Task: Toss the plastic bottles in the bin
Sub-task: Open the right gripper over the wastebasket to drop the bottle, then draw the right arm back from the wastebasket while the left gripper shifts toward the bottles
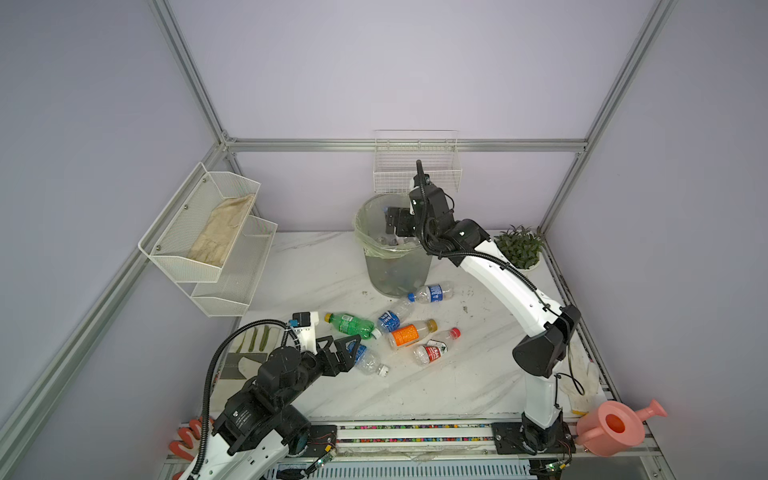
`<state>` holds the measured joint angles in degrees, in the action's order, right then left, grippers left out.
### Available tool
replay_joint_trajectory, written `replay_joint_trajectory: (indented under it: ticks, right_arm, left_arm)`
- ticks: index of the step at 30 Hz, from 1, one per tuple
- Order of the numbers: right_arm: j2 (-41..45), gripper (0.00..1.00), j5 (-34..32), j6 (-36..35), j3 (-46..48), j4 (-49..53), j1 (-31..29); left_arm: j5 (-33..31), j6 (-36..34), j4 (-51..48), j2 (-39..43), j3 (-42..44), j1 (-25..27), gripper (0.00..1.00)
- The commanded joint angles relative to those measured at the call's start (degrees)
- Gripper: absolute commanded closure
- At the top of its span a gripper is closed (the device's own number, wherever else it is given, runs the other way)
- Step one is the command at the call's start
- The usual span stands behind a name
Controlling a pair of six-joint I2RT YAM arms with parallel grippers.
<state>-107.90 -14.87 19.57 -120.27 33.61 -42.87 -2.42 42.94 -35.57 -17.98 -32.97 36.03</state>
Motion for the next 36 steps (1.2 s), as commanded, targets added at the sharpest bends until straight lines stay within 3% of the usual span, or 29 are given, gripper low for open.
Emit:
replay_joint_trajectory:
  ticks: [1, 13, 16, 22, 36]
  right_arm:
    - [12.44, 0.03, -2.93, -0.98, 7.27, -8.79, -0.59]
    - [23.97, 0.03, -1.48, 1.11, 18.72, -11.29, -0.50]
    - [27.96, 0.03, -0.70, 2.07, 24.48, -12.61, -0.55]
    - [33.52, 0.03, -3.41, 3.61, 31.65, -11.90, -0.55]
    - [37.73, 0.03, -6.73, 6.88, 41.59, -11.50, -0.55]
  left_arm:
    - [-0.72, 0.37, 0.33, -0.55, 1.47, 0.29, 0.00]
    - [-3.72, 3.27, -1.58, -3.06, 0.44, 0.21, 0.00]
    - [-7.13, 5.85, -6.05, -5.94, -0.58, 0.26, 0.00]
    - [-7.63, 9.87, -5.91, -11.91, 0.42, 0.24, 0.00]
    - [-8.49, 18.61, -2.79, -15.83, 5.01, 0.18, 0.00]
